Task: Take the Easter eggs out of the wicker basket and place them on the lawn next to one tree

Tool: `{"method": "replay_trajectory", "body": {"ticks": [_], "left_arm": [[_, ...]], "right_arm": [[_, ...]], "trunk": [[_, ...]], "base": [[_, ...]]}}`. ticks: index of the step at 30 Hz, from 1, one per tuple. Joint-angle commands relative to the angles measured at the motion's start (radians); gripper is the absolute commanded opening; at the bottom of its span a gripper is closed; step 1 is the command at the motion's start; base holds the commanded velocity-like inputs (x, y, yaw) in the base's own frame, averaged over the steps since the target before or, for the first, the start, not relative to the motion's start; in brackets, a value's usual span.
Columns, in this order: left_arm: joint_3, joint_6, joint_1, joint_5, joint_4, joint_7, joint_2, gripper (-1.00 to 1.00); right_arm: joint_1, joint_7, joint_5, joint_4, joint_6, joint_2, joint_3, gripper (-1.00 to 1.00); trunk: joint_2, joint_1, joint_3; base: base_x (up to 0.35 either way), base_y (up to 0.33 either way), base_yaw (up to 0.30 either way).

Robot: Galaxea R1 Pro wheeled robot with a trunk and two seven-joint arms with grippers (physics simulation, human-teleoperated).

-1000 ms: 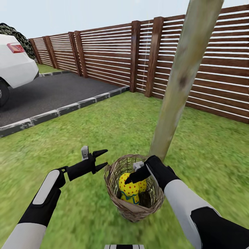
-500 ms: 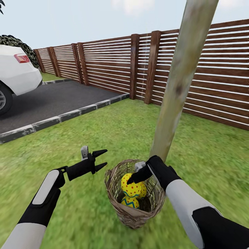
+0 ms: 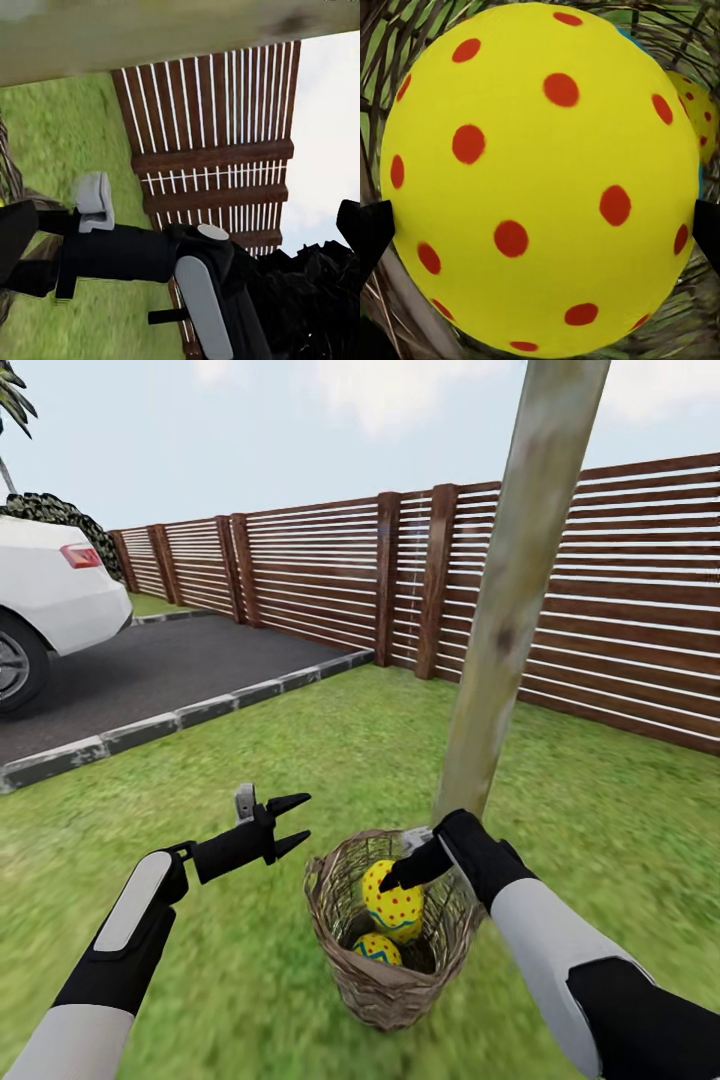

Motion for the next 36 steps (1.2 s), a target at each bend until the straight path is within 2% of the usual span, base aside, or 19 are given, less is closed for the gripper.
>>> {"method": "replay_trajectory", "body": {"ticks": [1,5,8,10,11,15,19,22,25,28,36], "left_arm": [[0.001,0.004,-0.001,0.000,0.022,-0.003,0.000,1.00],[0.001,0.004,-0.002,0.001,0.057,-0.007,0.001,1.00],[0.001,0.004,-0.002,0.001,0.060,-0.007,0.001,1.00],[0.002,0.004,-0.002,0.001,0.060,-0.007,0.001,1.00],[0.002,0.004,-0.002,0.001,0.060,-0.007,0.002,1.00],[0.002,0.004,-0.002,0.001,0.060,-0.007,0.002,1.00],[0.002,0.004,-0.002,0.000,0.060,-0.006,0.002,1.00],[0.001,0.004,-0.003,-0.001,0.060,-0.006,0.002,1.00],[0.002,0.004,-0.003,-0.003,0.060,-0.005,0.002,1.00],[0.002,0.004,-0.004,-0.005,0.060,-0.002,0.002,1.00],[0.001,0.003,-0.004,-0.008,0.062,0.000,0.001,1.00]], "right_arm": [[0.000,0.014,0.010,-0.001,0.002,-0.006,0.001,-1.00],[0.000,0.135,0.014,-0.001,-0.001,-0.046,0.001,-1.00],[0.001,0.165,0.014,-0.003,-0.007,-0.068,0.001,-1.00],[0.001,0.187,0.013,-0.004,-0.011,-0.071,0.001,-1.00],[0.001,0.231,0.013,-0.012,-0.012,-0.071,0.002,-1.00],[0.001,0.324,0.014,-0.038,-0.012,-0.073,0.002,-1.00],[0.001,0.370,0.014,-0.045,-0.012,-0.083,0.002,-1.00],[0.001,0.419,0.012,-0.084,-0.012,-0.120,0.002,-1.00],[0.008,0.514,0.014,-0.159,-0.011,-0.160,0.002,-1.00],[0.011,0.550,0.011,-0.234,-0.011,-0.205,0.002,-1.00],[0.013,0.670,0.013,-0.288,-0.012,-0.240,0.001,-1.00]], "trunk": [[0.007,-0.004,0.002],[0.035,-0.019,0.015],[0.056,-0.031,0.024],[0.070,-0.038,0.031],[0.077,-0.042,0.034],[0.105,-0.058,0.046],[0.133,-0.073,0.059],[0.154,-0.084,0.068],[0.175,-0.096,0.078],[0.196,-0.107,0.087],[0.252,-0.138,0.112]], "base": [[0.000,0.000,0.000],[0.000,0.000,0.000],[0.000,0.000,0.000],[0.000,0.000,0.000],[0.000,0.000,0.000],[0.000,0.000,0.000],[0.000,0.000,0.000],[0.000,0.000,0.000],[0.000,0.000,0.000],[0.000,0.000,0.000],[-0.035,0.000,0.000]]}}
